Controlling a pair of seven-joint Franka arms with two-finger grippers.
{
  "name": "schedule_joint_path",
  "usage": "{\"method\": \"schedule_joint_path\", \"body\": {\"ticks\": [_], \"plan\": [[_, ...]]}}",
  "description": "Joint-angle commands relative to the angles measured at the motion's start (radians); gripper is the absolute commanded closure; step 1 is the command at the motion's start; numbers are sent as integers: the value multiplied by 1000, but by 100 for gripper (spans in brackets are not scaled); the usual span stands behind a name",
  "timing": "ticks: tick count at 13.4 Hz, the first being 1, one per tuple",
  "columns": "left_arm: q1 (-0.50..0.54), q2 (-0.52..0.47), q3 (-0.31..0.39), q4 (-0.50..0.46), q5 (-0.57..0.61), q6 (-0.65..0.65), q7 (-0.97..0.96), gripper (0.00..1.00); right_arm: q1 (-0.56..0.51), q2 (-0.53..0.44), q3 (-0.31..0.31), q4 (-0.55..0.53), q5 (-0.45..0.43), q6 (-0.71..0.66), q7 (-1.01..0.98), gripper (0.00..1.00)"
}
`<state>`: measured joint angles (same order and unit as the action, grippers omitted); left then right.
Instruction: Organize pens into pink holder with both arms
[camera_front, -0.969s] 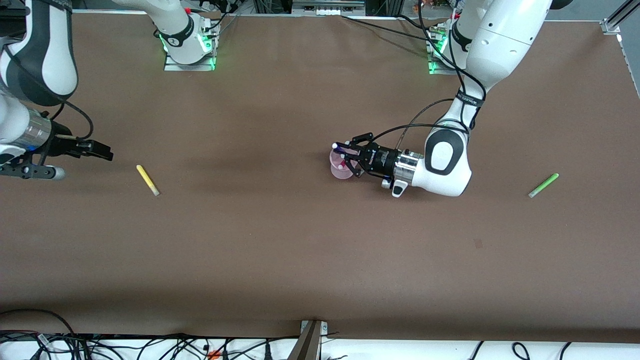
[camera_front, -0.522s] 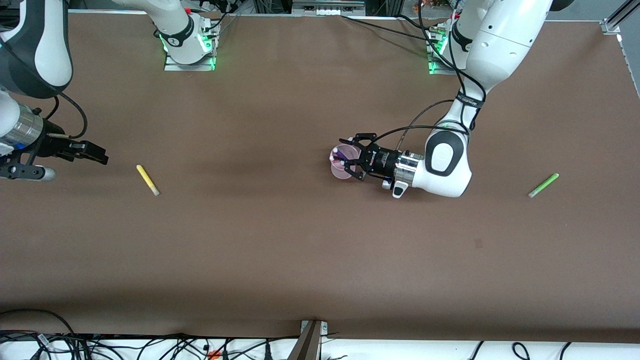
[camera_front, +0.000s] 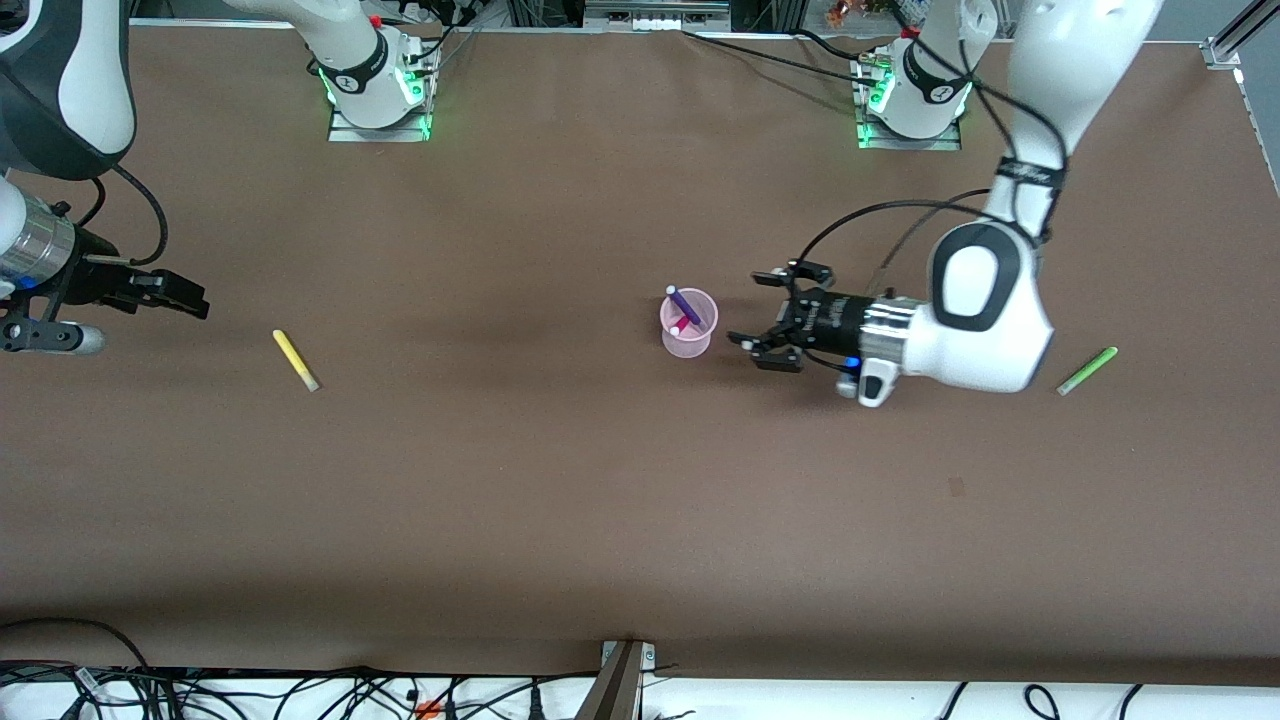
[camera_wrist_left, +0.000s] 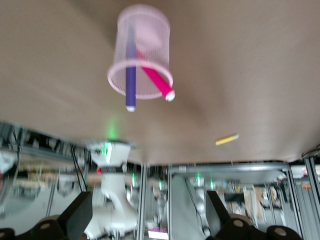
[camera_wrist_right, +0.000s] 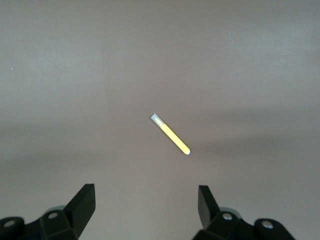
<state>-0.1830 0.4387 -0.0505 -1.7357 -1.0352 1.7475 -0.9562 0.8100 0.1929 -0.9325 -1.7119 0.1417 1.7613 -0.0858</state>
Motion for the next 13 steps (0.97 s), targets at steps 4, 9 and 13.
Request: {"method": "schedule_joint_path", "body": {"ticks": [4, 9, 13], "plan": [[22, -219, -12, -16, 540, -14, 25, 0, -606, -79, 642, 2, -75, -16, 38, 9], [24, -380, -17, -19, 915, -183, 348, 0, -970, -110, 1047, -5, -122, -16, 84, 9], [65, -491, -14, -22, 1102, -240, 636, 0, -1049, -147, 1183, -9, -186, -10, 185, 9]]}}
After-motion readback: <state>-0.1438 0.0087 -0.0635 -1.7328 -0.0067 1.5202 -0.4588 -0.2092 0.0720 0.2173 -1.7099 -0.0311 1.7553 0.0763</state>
